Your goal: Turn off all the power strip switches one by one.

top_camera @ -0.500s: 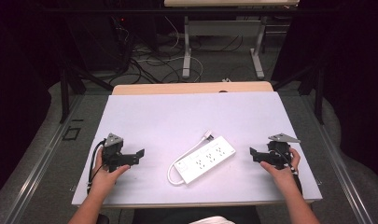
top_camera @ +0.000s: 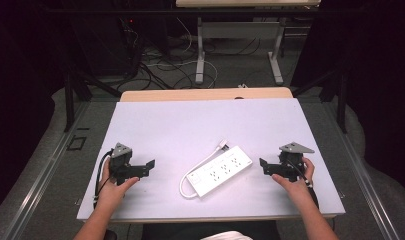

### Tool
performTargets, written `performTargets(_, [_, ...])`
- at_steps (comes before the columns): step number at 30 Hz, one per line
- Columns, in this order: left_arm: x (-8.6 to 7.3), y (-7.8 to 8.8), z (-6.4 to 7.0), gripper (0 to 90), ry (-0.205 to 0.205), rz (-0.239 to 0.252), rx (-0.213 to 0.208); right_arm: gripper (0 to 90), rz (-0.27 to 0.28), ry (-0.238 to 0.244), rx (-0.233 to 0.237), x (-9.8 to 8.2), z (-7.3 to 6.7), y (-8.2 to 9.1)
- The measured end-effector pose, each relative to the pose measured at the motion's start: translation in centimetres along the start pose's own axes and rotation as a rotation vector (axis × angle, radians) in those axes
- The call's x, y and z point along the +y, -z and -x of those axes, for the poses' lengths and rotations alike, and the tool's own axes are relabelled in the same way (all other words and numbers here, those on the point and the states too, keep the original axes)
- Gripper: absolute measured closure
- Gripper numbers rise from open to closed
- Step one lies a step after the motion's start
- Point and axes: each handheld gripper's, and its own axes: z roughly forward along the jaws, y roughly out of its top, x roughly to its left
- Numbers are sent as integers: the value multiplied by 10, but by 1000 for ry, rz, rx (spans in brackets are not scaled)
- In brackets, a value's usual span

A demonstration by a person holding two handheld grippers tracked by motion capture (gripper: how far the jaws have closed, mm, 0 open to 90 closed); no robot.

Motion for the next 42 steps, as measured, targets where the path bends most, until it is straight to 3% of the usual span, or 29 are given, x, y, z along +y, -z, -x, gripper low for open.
performTargets(3, [1, 2, 1, 2, -1, -26, -12, 113, -13, 32, 17, 0, -8, -1])
performTargets(8, [1, 0, 2, 2, -18, -14, 1, 149, -3, 91, 23, 4, -22, -1])
performTargets(13, [1, 0, 3, 2, -12, -15, 7, 172, -4, 95, 45, 5, -35, 0])
performTargets(24, [1, 1, 1, 3, -9, -23, 2, 338, -25, 158, 140, 9, -67, -4])
performTargets(35, [1, 1, 0, 5, 1, -15, 11, 503, -37, 212, 191, 10, -92, -11])
performTargets(42, [0, 0, 1, 7, 2, -9, 14, 512, -51, 231, 211, 12, -103, -15])
